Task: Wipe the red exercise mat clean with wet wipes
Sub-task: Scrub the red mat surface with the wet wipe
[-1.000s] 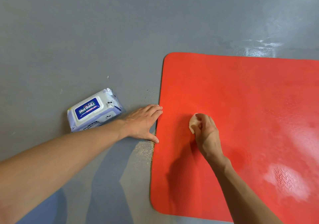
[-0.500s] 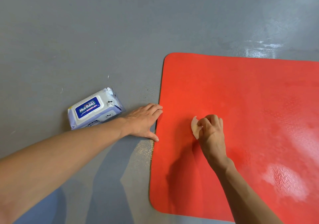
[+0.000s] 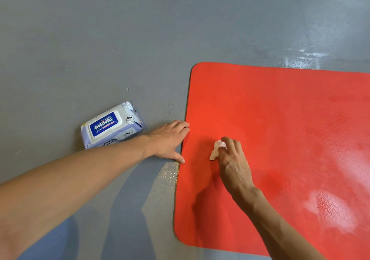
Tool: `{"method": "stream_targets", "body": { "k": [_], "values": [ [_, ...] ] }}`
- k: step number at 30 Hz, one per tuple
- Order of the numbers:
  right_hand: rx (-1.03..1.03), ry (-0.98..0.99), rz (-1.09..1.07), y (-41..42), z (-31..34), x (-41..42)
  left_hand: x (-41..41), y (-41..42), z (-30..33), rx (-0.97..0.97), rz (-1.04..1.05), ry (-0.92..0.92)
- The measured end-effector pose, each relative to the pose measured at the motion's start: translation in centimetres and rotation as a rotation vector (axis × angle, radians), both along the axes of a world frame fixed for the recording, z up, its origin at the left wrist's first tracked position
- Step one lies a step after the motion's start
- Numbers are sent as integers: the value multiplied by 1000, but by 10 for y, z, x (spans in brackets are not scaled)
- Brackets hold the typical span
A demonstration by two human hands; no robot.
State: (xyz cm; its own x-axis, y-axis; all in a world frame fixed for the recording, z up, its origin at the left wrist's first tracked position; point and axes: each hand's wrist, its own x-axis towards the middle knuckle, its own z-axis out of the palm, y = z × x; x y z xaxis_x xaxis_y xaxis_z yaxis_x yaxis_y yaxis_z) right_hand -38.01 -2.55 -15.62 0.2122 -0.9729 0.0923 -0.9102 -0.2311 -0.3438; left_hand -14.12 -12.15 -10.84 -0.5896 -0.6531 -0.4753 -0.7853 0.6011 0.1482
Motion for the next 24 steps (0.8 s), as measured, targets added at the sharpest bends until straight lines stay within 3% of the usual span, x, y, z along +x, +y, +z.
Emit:
{"method": "stream_targets", "body": {
  "k": [3, 7, 12, 18, 21, 24],
  "values": [
    [13, -16, 146, 3, -6, -1, 0, -1, -1, -1, -4, -4],
    [11, -77, 136, 11, -8, -4, 1, -1, -3, -3, -8, -14],
    [-37, 35, 147, 20, -3, -2, 1, 0, -4, -14, -21, -21],
    [-29, 87, 324, 25, -15, -2, 5, 3, -5, -30, -27, -10],
    [-80, 22, 287, 20, -21, -4, 7, 6, -5, -42, -22, 3],
    [-145, -71, 59, 21, -21, -16, 8, 9, -5, -42, -11, -5]
  ]
}}
